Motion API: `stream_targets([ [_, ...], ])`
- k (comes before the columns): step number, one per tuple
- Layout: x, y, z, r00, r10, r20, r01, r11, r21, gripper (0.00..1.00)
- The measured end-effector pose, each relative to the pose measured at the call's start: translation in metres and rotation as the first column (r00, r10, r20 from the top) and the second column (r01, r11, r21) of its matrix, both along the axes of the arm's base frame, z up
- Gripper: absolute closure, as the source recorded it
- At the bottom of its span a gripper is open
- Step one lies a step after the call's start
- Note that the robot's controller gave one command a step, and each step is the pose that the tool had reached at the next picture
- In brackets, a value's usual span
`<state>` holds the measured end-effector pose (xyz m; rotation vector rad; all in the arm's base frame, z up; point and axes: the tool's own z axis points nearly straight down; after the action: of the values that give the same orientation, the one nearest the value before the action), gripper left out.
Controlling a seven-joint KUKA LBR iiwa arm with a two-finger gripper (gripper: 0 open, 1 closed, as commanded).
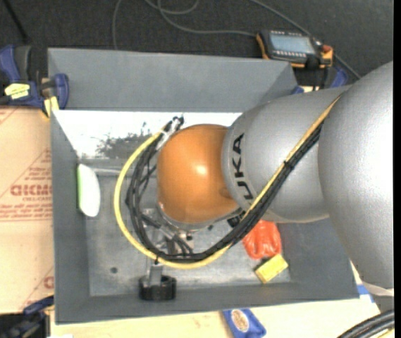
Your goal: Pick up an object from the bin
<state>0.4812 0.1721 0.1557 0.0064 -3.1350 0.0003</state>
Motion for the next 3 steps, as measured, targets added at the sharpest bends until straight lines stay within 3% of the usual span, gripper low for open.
stream_targets([
  [1, 0.002, -0.001, 0.004, 1.0, -0.004, 0.008, 0.004, 1.0, 0.002, 0.0],
  [2, 0.003, -0.007, -0.032, 0.997, 0.082, 0.013, -0.082, 0.997, 0.001, 0.0],
  [3, 0.004, -0.019, -0.064, 0.91, 0.415, 0.005, -0.415, 0.91, 0.001, 1.0],
])
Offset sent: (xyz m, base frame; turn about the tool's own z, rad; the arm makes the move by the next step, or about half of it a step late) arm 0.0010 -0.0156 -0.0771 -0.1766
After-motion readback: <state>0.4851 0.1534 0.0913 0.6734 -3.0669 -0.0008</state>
